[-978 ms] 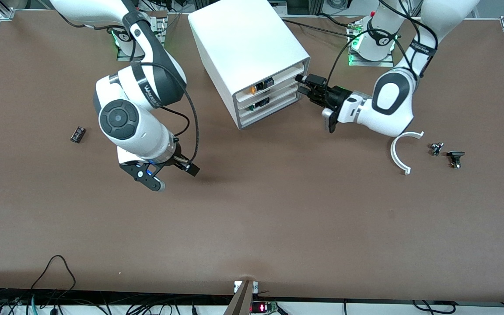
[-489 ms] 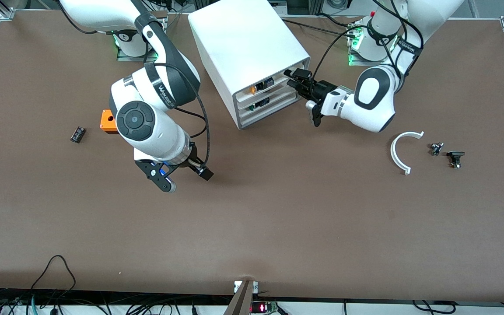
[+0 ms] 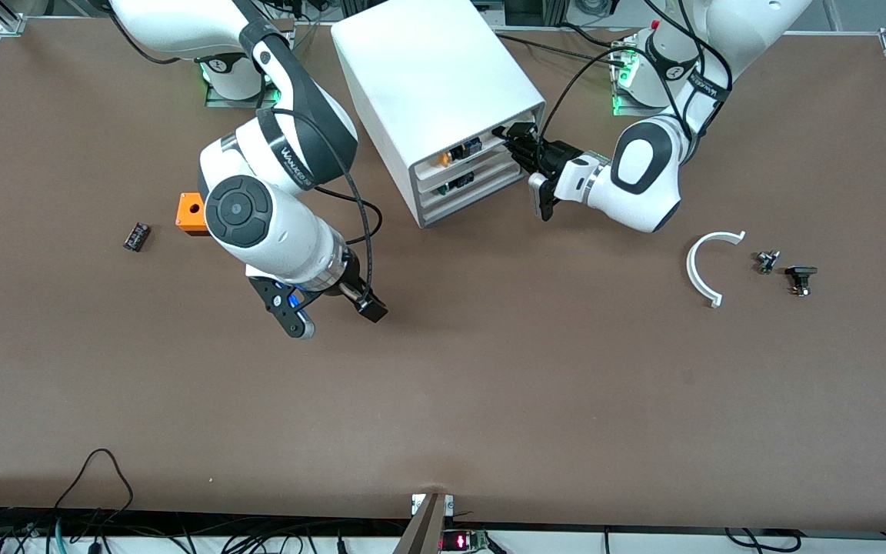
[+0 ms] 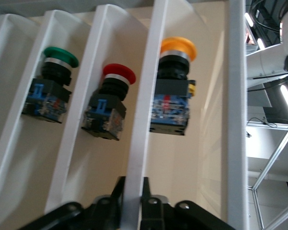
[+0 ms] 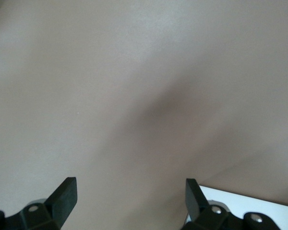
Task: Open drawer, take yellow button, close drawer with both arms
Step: 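Pull the drawer open with the left gripper while the right gripper hovers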
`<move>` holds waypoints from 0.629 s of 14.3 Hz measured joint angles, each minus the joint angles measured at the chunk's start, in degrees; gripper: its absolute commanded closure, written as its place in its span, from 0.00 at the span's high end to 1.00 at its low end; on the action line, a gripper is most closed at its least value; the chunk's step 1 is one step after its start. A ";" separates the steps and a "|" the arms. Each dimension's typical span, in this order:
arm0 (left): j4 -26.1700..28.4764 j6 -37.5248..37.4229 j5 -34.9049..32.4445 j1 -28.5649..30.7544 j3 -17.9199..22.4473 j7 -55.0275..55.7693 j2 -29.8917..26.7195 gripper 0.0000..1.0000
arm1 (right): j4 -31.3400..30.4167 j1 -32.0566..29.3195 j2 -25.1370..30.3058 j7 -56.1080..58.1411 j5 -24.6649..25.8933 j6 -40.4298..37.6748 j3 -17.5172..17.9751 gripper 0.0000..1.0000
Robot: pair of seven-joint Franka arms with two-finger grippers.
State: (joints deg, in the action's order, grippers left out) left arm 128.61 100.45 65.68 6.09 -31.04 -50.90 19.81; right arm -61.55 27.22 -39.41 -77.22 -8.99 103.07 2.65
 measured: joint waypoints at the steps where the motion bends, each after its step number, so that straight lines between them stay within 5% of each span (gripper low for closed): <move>1: -0.18 0.03 0.02 -0.01 0.00 -0.11 0.02 0.00 | 0.27 0.11 -0.07 -0.79 -0.04 0.15 0.11 1.00; 9: -8.35 -0.77 -6.21 5.45 1.68 -0.05 3.48 0.00 | 0.89 1.49 -0.11 -7.85 -0.97 5.15 2.06 1.00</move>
State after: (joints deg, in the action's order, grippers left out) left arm 120.26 99.69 59.47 11.55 -29.36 -50.95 23.29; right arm -60.66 28.71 -39.52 -85.07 -9.96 108.21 4.71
